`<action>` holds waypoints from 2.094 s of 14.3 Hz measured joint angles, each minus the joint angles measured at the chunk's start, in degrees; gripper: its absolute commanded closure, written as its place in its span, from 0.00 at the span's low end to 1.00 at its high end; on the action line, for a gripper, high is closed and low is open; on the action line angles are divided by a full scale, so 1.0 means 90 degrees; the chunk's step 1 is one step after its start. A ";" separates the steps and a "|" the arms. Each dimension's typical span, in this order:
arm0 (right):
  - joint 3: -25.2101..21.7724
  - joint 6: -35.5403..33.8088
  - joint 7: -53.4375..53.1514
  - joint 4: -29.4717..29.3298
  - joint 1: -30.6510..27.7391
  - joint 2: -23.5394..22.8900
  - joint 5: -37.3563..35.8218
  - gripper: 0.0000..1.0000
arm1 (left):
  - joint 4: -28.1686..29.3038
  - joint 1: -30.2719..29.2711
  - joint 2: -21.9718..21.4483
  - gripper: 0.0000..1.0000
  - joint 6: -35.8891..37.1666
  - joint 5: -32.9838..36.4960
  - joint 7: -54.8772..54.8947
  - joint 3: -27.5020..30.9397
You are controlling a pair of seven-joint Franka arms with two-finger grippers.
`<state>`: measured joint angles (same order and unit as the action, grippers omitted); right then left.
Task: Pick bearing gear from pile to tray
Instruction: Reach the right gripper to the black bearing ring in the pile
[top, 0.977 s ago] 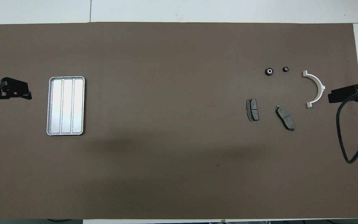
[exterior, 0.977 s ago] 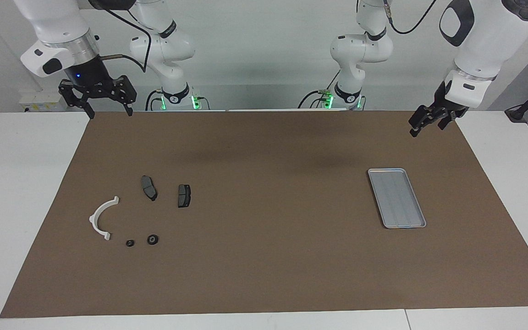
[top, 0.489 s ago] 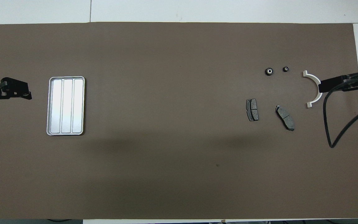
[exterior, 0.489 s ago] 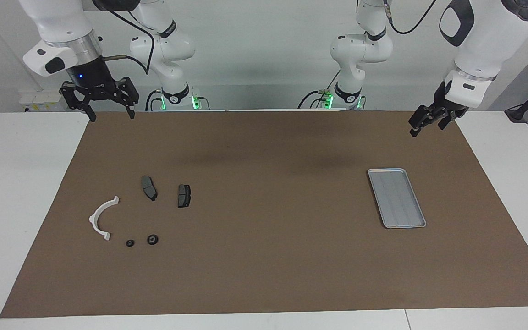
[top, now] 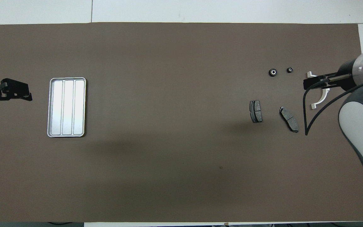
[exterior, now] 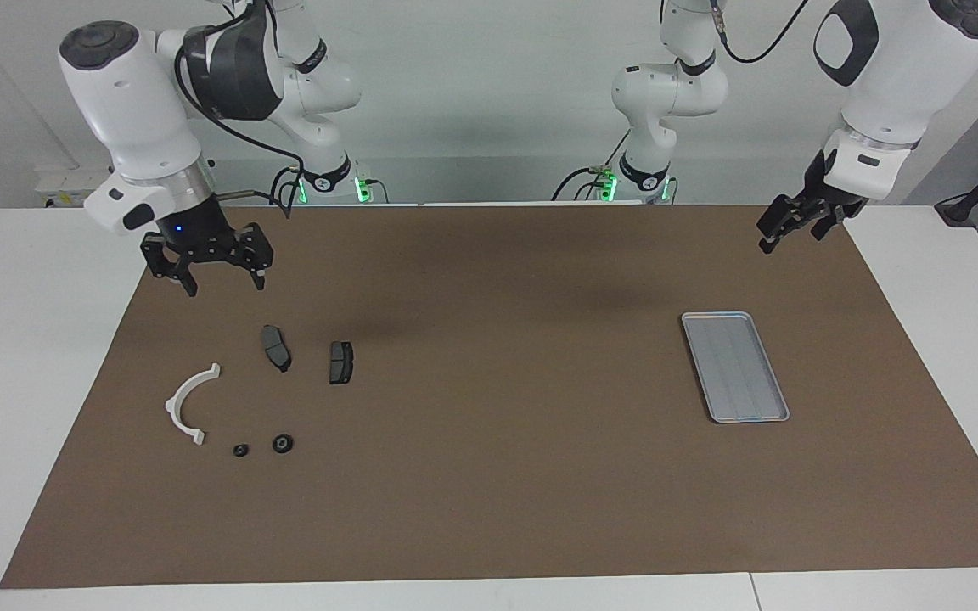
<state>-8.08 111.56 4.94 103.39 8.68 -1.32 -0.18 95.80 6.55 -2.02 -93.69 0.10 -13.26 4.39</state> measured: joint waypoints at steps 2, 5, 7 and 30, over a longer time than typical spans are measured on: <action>0.0002 0.0313 0.0000 0.0136 0.0001 -0.0193 0.0000 0.00 | 0.0000 0.0000 0.0000 0.00 0.0000 0.0000 0.0000 0.0000; 0.0003 0.0485 0.0000 0.0168 0.0002 -0.0512 0.0000 0.00 | 0.0000 0.0000 0.0000 0.00 0.0000 0.0000 0.0000 0.0000; 0.0004 0.0653 0.0000 0.0172 0.0002 -0.0731 0.0000 0.00 | 0.0000 0.0000 0.0000 0.00 0.0000 0.0000 0.0000 0.0000; -0.0023 0.1353 -0.0001 -0.0500 -0.0078 -0.1985 0.0000 0.00 | 0.0000 0.0000 0.0000 0.00 0.0000 0.0000 0.0000 0.0000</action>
<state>-8.28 123.74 4.93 98.89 7.98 -19.19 -0.18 95.80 6.55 -2.02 -93.69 0.10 -13.26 4.39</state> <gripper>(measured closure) 0.000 0.000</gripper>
